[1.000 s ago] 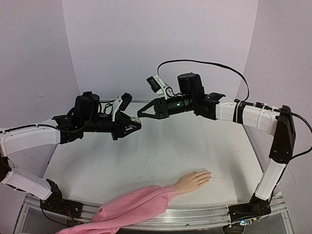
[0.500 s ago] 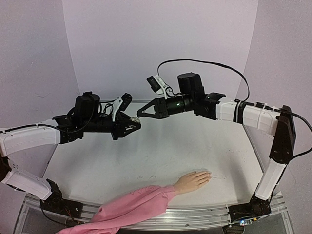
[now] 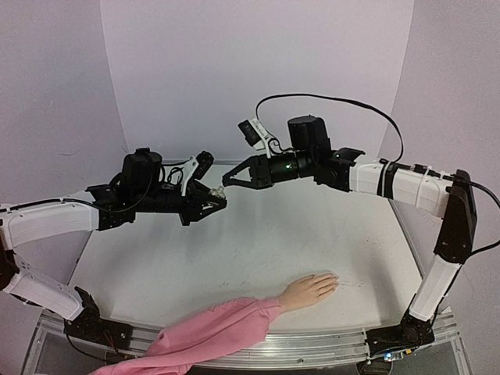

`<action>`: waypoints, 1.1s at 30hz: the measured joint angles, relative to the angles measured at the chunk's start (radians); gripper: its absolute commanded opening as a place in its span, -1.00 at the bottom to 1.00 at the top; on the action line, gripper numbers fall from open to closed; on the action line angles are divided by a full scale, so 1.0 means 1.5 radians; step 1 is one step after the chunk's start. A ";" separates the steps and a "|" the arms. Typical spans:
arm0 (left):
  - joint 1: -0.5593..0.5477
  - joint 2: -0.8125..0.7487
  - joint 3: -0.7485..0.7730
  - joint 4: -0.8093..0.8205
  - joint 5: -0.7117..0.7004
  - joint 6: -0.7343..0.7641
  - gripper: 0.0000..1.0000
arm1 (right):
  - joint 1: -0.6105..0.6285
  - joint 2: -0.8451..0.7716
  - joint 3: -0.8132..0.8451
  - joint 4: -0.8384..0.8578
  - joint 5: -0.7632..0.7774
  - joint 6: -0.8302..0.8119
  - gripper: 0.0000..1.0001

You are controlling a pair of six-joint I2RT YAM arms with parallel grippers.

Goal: Paint the nails

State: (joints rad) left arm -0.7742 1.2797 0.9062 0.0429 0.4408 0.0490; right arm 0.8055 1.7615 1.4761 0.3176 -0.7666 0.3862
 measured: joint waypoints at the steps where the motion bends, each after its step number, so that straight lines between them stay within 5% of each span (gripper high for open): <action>1: 0.000 0.001 0.000 0.000 0.000 0.002 -1.00 | 0.000 -0.001 0.000 0.000 0.001 0.000 -1.00; 33: -0.003 0.025 0.000 -0.012 0.000 0.003 -1.00 | -0.004 -0.036 -0.019 0.009 0.015 0.000 -1.00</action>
State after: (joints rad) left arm -0.7780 1.3178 0.9062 0.0250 0.4408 0.0536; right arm 0.7990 1.7069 1.4479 0.3317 -0.7437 0.3859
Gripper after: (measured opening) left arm 0.213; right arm 0.155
